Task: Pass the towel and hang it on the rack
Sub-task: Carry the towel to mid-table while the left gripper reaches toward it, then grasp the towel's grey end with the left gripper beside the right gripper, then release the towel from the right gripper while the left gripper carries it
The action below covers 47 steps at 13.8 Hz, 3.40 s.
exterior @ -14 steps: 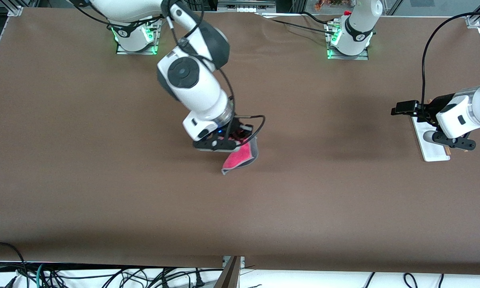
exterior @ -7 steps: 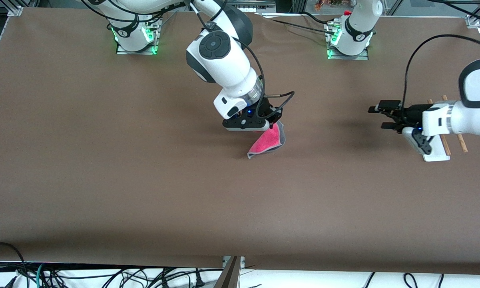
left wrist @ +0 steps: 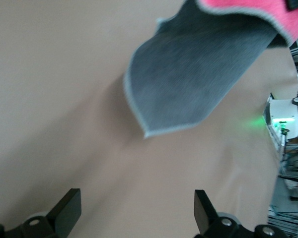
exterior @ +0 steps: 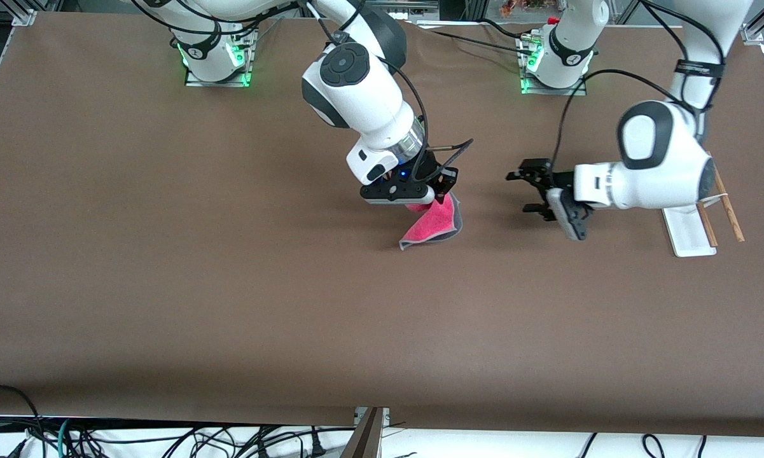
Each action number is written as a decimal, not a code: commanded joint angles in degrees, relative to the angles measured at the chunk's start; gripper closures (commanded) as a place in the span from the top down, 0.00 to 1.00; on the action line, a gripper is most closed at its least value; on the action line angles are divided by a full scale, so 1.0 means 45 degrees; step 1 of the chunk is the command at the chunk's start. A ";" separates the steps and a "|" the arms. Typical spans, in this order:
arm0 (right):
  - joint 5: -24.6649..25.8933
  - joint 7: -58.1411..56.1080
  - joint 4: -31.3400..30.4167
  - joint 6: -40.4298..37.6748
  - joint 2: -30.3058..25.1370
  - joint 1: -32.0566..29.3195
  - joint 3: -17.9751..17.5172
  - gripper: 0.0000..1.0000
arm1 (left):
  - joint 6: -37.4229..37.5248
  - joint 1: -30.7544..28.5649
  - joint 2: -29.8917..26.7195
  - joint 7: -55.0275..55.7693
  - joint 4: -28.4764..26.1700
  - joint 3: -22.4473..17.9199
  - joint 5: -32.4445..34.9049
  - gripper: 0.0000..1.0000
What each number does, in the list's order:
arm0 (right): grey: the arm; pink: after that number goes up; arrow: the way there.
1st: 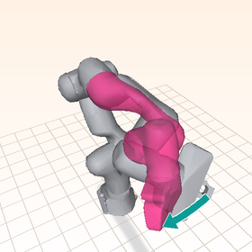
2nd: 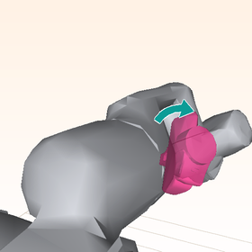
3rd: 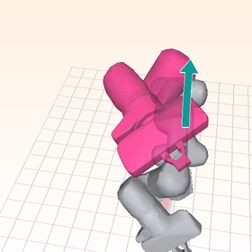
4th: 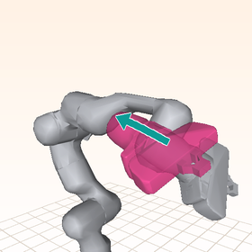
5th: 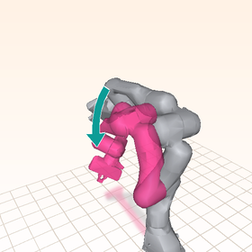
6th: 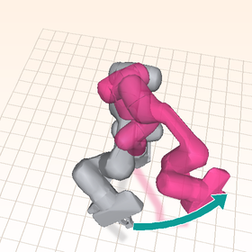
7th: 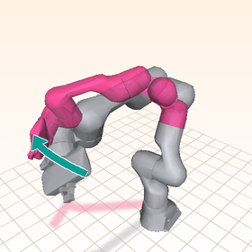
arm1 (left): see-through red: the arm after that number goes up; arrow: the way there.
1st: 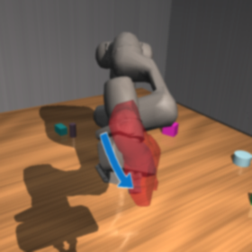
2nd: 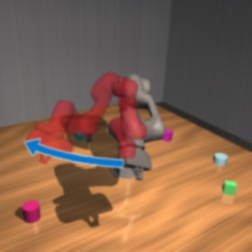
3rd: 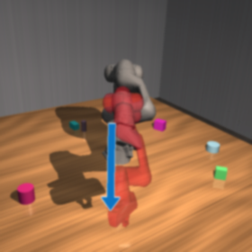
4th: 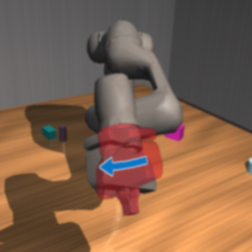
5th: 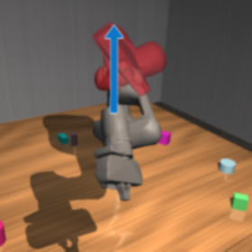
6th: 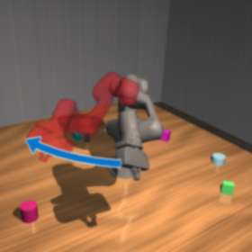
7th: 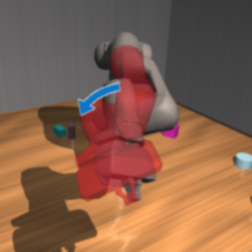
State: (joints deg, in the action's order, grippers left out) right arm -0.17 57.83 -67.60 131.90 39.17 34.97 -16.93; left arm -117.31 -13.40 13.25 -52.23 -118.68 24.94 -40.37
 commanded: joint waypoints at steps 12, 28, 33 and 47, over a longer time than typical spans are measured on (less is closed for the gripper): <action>0.0175 0.0197 0.0354 0.0142 0.0144 0.0140 0.0032 0.00 | -0.7173 0.0946 0.1565 -0.0542 -0.0778 0.3227 -0.0991 1.00; 0.0175 0.0060 0.0334 0.0123 0.0125 0.0043 0.0052 0.68 | -0.6296 0.0009 0.2055 -0.3101 0.0142 0.2797 0.0180 0.00; 0.0466 -0.1281 0.0334 -0.0324 0.0007 -0.0366 0.0675 1.00 | -0.5107 -0.0847 0.1958 -0.3101 0.0317 0.2661 0.0201 0.00; 0.0722 -1.1807 0.0315 -0.8135 -0.2218 -0.8058 0.0930 1.00 | 0.4251 -0.8717 0.2075 -0.4345 0.4222 0.2582 0.7717 0.00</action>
State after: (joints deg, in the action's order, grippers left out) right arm 2.96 10.53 -65.63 98.80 31.68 2.34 -12.15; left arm -101.20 -49.18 22.18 -67.80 -102.57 35.80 -9.01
